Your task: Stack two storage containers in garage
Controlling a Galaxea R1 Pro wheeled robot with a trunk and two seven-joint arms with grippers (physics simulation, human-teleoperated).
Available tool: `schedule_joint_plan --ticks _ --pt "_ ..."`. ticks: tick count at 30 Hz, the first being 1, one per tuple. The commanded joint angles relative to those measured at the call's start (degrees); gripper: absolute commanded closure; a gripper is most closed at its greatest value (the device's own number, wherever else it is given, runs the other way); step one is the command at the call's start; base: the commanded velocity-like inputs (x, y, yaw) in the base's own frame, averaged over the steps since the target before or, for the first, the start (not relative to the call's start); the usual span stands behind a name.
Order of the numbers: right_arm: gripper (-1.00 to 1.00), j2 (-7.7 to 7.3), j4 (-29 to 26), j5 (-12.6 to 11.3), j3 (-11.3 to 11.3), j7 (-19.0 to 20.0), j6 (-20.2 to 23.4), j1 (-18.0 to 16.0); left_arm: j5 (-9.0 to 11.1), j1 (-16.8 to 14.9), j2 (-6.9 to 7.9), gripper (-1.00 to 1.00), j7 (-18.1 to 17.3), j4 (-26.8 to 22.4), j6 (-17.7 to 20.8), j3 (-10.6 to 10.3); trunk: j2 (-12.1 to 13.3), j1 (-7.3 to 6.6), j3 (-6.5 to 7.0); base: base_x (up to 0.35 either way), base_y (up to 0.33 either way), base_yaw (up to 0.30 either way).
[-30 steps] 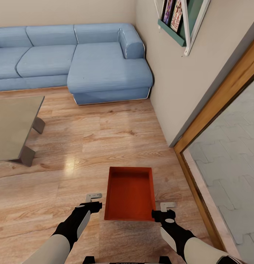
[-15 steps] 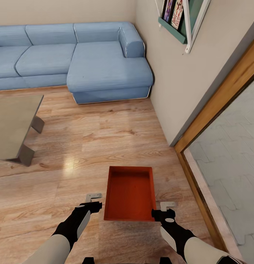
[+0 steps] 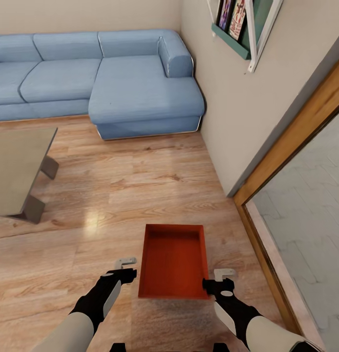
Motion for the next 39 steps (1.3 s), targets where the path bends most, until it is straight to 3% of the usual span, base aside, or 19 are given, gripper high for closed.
schedule_joint_plan --ticks 1,23,39 --pt "-1.00 -0.01 0.03 -0.61 0.45 -0.25 -0.28 -0.04 0.40 0.00 -0.13 -1.00 0.27 -0.14 0.26 0.02 -0.02 0.03 -0.03 0.235 0.000 0.000" --pt "-1.00 -0.10 0.03 -0.61 0.45 -0.26 -0.36 -0.04 0.37 0.00 -0.28 -1.00 0.43 -0.10 0.09 -0.02 -0.02 0.03 -0.03 0.020 0.000 0.000" --pt "-1.00 -0.12 0.03 -0.61 0.45 -0.26 -0.37 -0.04 0.32 0.00 -0.39 -1.00 0.48 -0.10 0.05 -0.02 -0.02 0.03 -0.03 0.151 0.000 0.000"
